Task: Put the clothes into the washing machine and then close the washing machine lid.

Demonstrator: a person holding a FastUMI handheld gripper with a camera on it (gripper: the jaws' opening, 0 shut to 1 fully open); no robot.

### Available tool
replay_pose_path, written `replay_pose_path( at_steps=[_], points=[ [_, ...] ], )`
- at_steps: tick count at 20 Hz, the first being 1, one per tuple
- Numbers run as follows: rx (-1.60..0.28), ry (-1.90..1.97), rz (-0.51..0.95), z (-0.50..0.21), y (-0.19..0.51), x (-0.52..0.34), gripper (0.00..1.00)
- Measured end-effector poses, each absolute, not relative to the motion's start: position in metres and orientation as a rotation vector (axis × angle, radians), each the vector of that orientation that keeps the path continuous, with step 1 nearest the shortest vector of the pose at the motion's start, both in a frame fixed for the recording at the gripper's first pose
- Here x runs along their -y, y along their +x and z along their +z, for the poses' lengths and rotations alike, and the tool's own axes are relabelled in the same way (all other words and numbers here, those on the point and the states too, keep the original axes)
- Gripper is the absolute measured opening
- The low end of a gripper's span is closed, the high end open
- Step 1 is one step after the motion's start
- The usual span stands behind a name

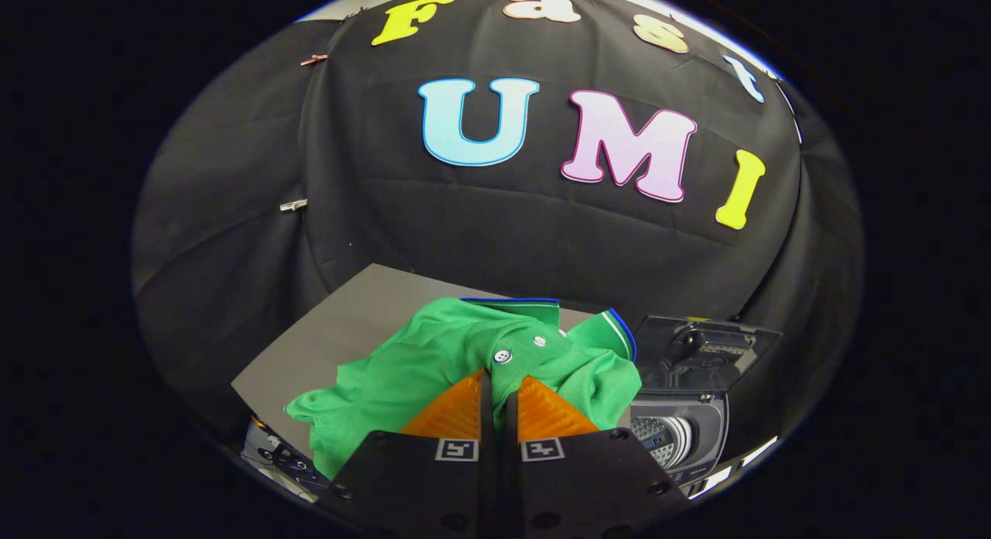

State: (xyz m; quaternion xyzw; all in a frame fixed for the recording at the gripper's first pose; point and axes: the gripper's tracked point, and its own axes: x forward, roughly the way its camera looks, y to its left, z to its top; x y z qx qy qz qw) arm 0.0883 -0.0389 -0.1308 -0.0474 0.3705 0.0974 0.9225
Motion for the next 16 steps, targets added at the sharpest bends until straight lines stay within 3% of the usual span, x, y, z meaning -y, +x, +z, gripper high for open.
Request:
replay_pose_path(
  at_steps=[8,16],
  points=[
    [-0.712,-0.074,0.324,-0.095,0.079,0.046,0.05],
    [-0.724,-0.017,0.362,-0.08,0.084,0.124,0.05]
  ],
)
